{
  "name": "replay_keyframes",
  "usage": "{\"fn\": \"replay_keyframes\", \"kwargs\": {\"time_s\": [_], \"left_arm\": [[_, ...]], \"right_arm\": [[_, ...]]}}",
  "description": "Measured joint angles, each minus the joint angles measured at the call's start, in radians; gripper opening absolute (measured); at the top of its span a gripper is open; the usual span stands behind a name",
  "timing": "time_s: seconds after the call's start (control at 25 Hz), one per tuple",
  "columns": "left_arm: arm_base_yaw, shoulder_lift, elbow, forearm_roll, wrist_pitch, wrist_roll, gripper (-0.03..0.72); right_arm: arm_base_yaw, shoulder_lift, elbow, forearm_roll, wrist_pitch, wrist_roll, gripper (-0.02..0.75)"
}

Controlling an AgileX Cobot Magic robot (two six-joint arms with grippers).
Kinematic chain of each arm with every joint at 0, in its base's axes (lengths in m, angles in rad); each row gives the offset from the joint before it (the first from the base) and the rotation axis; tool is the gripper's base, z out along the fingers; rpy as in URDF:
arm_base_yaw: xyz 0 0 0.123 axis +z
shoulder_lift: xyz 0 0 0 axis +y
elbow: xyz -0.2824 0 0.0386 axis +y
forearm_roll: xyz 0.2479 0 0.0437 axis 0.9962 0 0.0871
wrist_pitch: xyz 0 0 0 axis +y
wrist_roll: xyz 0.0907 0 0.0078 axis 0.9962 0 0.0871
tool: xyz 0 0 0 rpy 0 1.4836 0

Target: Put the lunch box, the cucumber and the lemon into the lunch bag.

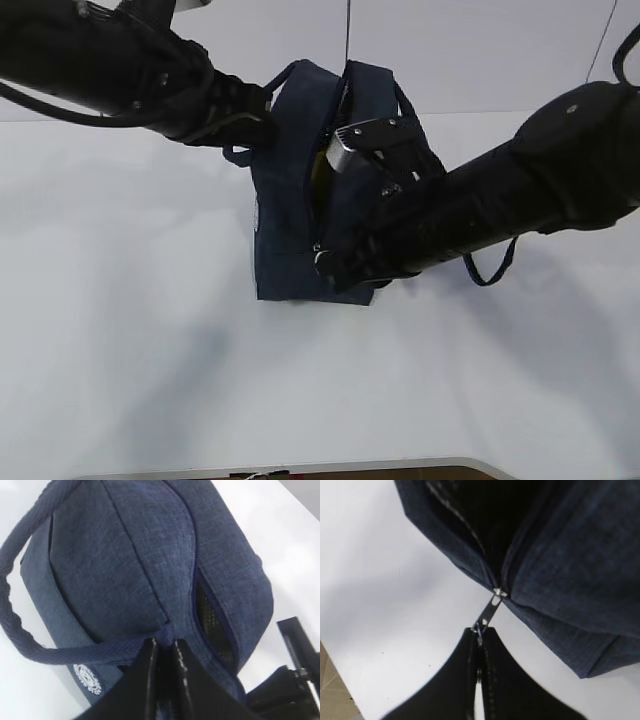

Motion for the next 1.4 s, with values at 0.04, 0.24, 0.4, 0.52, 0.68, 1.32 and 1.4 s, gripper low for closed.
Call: {"fn": "replay_keyframes", "kwargs": {"time_s": [0.04,0.24,0.4,0.52,0.68,1.32,1.4], "left_arm": [[0.0,0.0,0.0,0.0,-0.002,0.0,0.005],[0.0,0.0,0.0,0.0,-0.002,0.0,0.005],[0.0,0.0,0.0,0.0,-0.002,0.0,0.005],[0.0,0.0,0.0,0.0,-0.002,0.0,0.005],[0.0,0.0,0.0,0.0,-0.002,0.0,0.005],[0.0,0.0,0.0,0.0,-0.002,0.019,0.298],[0.0,-0.002,0.0,-0.006,-0.002,0.019,0.393]], "right_arm": [[0.0,-0.009,0.0,0.0,0.0,0.002,0.005],[0.0,-0.043,0.0,-0.002,-0.007,0.002,0.005],[0.0,-0.046,0.0,-0.002,-0.009,0.01,0.005],[0.0,-0.046,0.0,-0.002,-0.009,0.033,0.005],[0.0,-0.047,0.0,-0.002,-0.005,0.063,0.005],[0.0,-0.05,0.0,-0.065,0.015,0.109,0.005],[0.0,-0.05,0.0,-0.076,0.02,0.114,0.005]]}}
